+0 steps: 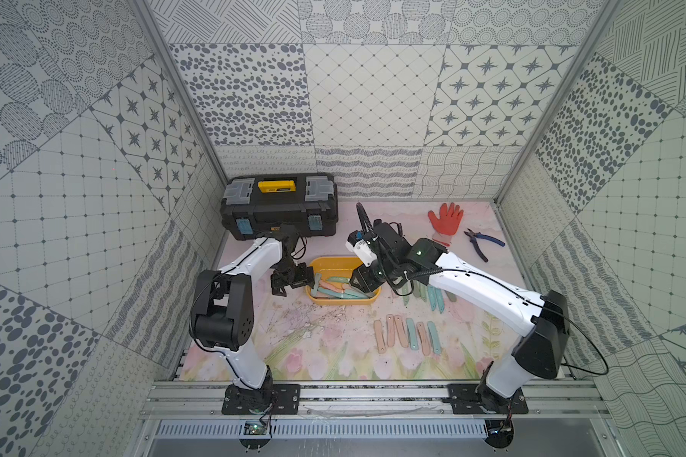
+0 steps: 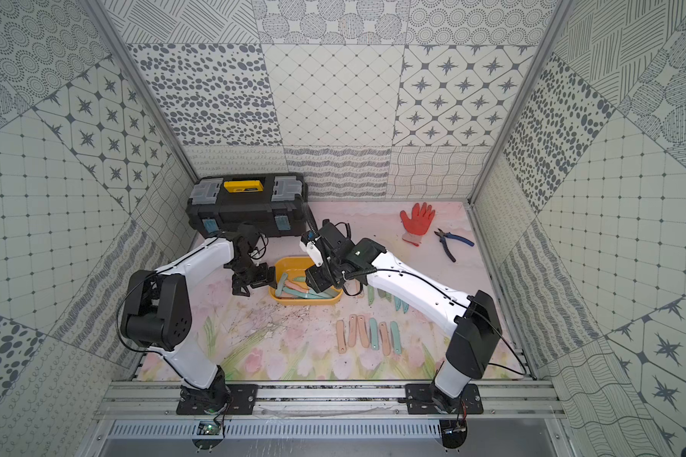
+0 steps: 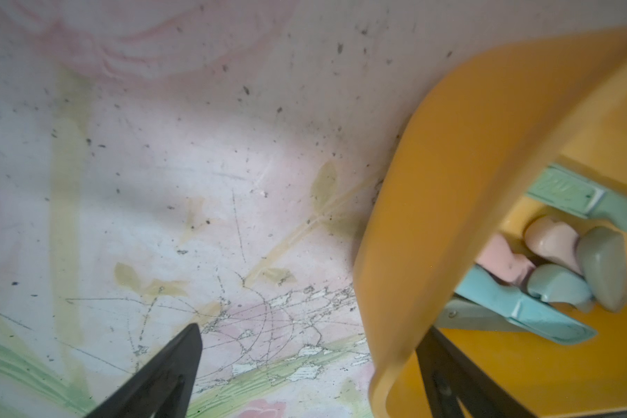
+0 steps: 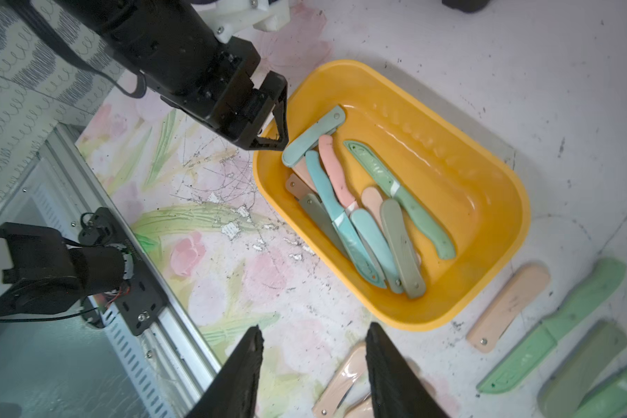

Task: Take the fruit knife out of the storage box
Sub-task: Place the fruit knife at the center of the board, then pick up the fruit knife from the storage box.

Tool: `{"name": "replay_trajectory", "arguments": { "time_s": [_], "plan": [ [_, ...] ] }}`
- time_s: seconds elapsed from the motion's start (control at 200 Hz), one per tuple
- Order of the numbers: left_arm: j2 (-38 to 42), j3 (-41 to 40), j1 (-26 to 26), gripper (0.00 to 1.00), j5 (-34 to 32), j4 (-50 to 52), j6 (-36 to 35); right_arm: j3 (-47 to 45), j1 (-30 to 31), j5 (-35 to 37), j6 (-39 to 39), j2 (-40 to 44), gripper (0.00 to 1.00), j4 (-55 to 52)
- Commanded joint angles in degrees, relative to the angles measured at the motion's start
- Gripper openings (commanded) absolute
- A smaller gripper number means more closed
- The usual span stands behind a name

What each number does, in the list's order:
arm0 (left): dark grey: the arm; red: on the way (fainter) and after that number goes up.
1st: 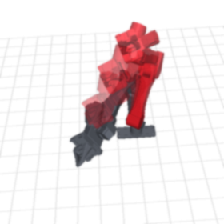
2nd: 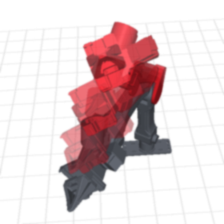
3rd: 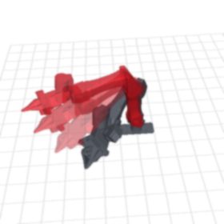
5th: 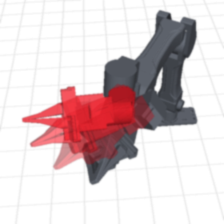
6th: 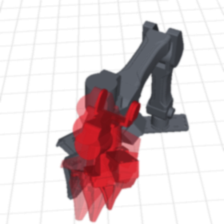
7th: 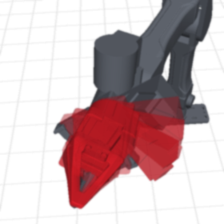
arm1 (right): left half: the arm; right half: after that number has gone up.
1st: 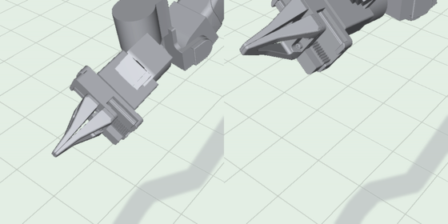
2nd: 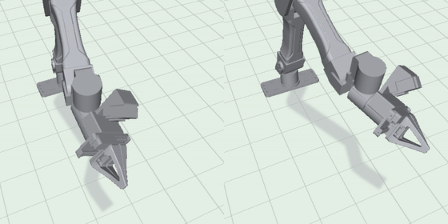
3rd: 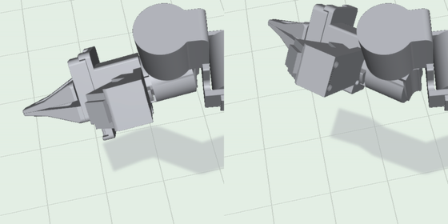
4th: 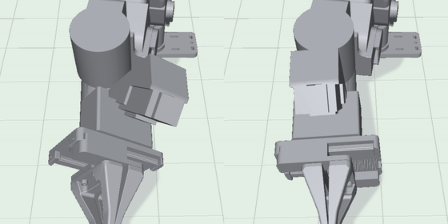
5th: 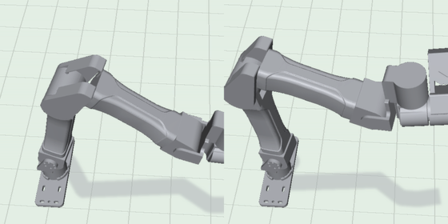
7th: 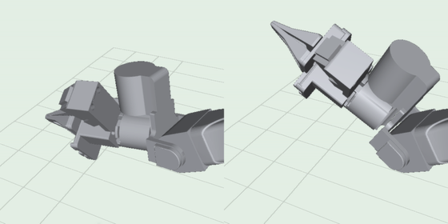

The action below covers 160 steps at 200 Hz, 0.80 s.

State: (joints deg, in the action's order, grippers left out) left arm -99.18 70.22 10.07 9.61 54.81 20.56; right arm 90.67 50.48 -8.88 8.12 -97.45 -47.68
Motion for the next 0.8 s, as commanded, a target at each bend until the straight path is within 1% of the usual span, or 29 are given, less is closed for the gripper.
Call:
{"name": "replay_trajectory", "arguments": {
  "time_s": [0.0, 0.06, 0.145, 0.18, 0.355, 0.57, 0.795],
  "plan": [
    [1.4, -0.2, 0.0, 0.92, -0.3, 0.8, 0.2, 4.4, -2.4, -2.5, -13.2, -6.3, 0.62, -0.1],
    [1.4, -0.1, 0.0, 0.92, 0.1, 0.7, 0.1, 7.6, -3.4, -1.6, -16.6, -10.3, 0.65, -1.9],
    [1.1, -0.1, -0.1, 0.92, 0.2, 0.7, 0.4, 10.9, -3.3, 0.9, -21.7, -15.4, 0.66, -3.2],
    [1.1, -0.1, -0.1, 0.92, 0.3, 0.7, 0.4, 11.9, -3.3, 2.2, -22.4, -17.5, 0.65, -3.0],
    [1.0, -0.2, -0.4, 0.92, 0.4, 0.7, 0.3, 18.8, -3.2, 3.9, -24.3, -26.3, 0.62, -4.9],
    [0.7, 0.0, -0.4, 0.92, 0.3, 0.9, 0.2, 25.3, -2.7, 6.2, -26.6, -32.4, 0.61, -8.6],
    [0.7, 0.0, -0.4, 0.92, 0.3, 1.0, 0.2, 25.5, -2.0, 7.8, -27.6, -34.7, 0.60, -8.5]
  ]
}}
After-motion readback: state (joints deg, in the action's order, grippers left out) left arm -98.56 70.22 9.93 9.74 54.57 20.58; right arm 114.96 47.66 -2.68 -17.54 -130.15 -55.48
